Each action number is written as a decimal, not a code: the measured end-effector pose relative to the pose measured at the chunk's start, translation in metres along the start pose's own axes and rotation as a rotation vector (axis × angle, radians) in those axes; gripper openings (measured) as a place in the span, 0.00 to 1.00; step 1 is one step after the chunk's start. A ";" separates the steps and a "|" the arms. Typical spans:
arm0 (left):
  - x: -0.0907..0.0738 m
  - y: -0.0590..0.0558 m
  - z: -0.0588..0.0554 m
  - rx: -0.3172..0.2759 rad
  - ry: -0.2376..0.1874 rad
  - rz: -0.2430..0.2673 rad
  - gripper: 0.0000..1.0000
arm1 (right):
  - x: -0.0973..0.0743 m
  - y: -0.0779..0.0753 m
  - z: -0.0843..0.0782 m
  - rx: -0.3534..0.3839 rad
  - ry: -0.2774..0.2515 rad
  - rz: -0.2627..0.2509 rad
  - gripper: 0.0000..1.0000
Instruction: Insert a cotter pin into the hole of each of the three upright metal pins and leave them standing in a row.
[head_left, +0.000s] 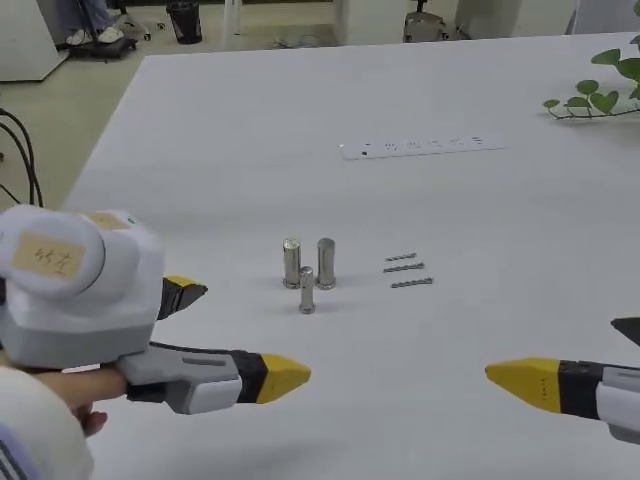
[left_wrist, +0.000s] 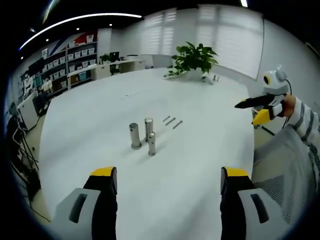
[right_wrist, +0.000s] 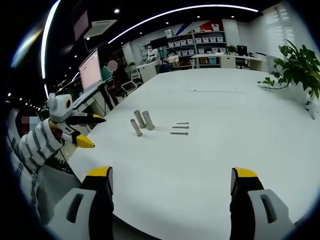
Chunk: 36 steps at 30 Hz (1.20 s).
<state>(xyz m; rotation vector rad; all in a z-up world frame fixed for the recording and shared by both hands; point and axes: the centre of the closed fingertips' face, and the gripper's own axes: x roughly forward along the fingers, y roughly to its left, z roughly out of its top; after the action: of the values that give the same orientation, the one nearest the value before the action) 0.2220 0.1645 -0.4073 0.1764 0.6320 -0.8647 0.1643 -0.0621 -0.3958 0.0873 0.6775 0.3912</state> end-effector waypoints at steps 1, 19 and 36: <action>0.002 0.001 0.001 0.003 0.001 0.001 0.83 | 0.000 -0.001 0.000 0.000 0.000 -0.001 0.97; 0.035 0.023 0.010 0.037 -0.005 0.077 0.66 | -0.001 -0.011 -0.001 -0.005 0.025 -0.005 0.96; 0.078 0.026 0.026 0.121 -0.072 0.034 0.29 | -0.001 -0.016 -0.005 0.006 0.046 -0.013 0.96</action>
<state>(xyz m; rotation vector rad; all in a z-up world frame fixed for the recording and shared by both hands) 0.2908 0.1206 -0.4343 0.2634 0.5086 -0.8731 0.1655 -0.0770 -0.4023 0.0800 0.7245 0.3799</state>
